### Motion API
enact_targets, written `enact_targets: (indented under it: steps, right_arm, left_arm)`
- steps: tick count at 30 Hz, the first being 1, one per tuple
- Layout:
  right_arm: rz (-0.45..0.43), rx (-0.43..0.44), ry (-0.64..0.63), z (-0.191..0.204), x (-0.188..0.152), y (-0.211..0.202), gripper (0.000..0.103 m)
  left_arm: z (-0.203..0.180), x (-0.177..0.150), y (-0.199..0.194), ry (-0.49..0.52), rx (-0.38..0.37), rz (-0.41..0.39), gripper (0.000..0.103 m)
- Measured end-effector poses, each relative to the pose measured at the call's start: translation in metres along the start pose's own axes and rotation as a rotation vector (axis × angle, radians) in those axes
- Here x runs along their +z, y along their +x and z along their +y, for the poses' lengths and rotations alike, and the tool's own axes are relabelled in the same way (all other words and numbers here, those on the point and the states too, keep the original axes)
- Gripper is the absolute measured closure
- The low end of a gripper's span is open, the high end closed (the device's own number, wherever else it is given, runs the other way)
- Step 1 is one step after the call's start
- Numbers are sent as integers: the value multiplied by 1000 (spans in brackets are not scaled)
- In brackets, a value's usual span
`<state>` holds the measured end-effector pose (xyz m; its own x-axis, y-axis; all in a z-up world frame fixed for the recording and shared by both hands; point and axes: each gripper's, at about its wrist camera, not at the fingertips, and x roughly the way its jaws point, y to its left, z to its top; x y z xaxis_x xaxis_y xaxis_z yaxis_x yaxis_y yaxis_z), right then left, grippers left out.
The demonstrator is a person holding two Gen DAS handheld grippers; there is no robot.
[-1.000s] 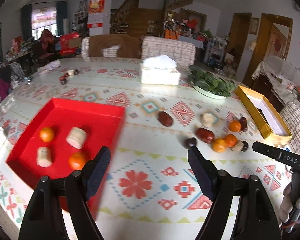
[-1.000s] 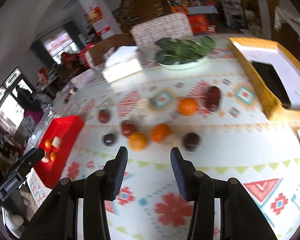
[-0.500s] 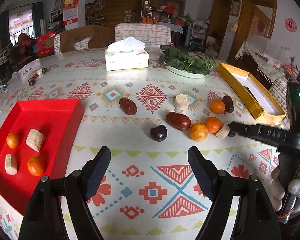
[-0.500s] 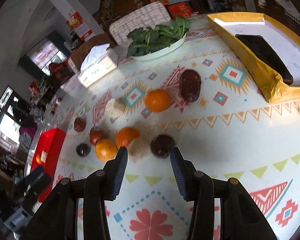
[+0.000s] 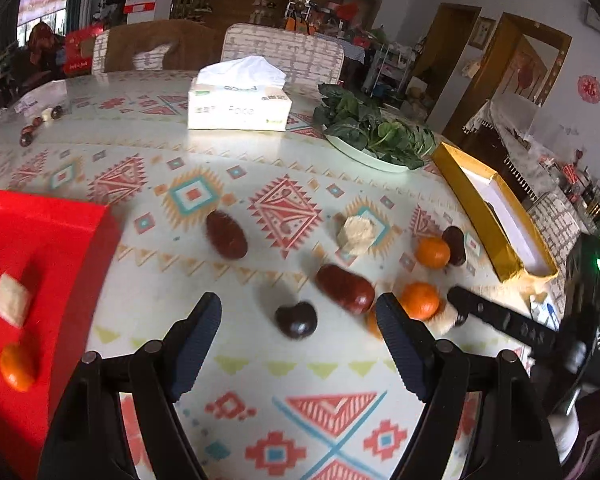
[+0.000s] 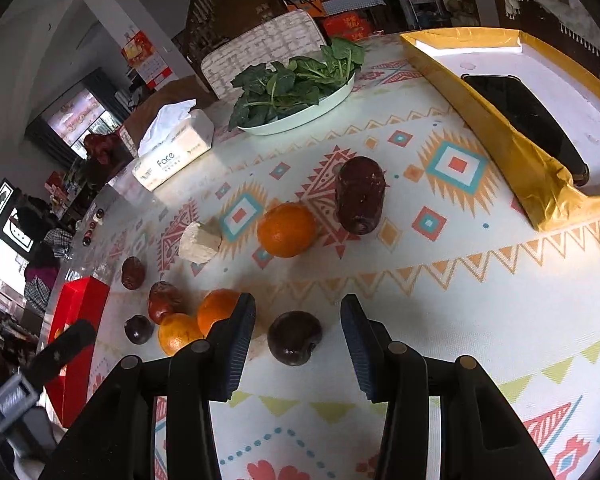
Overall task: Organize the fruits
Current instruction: 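Move both tools back over the remaining fruit, then grasp a dark round plum with the right tool while the left tool grasps a brown jujube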
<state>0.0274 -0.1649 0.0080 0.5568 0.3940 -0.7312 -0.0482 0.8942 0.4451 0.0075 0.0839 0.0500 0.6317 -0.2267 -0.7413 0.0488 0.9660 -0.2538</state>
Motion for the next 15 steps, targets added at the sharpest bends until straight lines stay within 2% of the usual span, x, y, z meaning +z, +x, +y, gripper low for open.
enact_targets:
  steps: [2, 10, 13, 15]
  right_arm:
    - [7, -8, 6, -3, -1, -2, 61]
    - [12, -18, -11, -8, -12, -14, 62]
    - [16, -9, -24, -6, -12, -14, 61]
    - [31, 13, -41, -3, -13, -11, 61]
  left_arm:
    - [-2, 6, 8, -3, -2, 15, 24]
    - [-21, 15, 48, 79, 35, 95, 25]
    - [-29, 16, 60, 97, 26, 123, 31]
    - [-34, 15, 65, 115, 25, 138, 48]
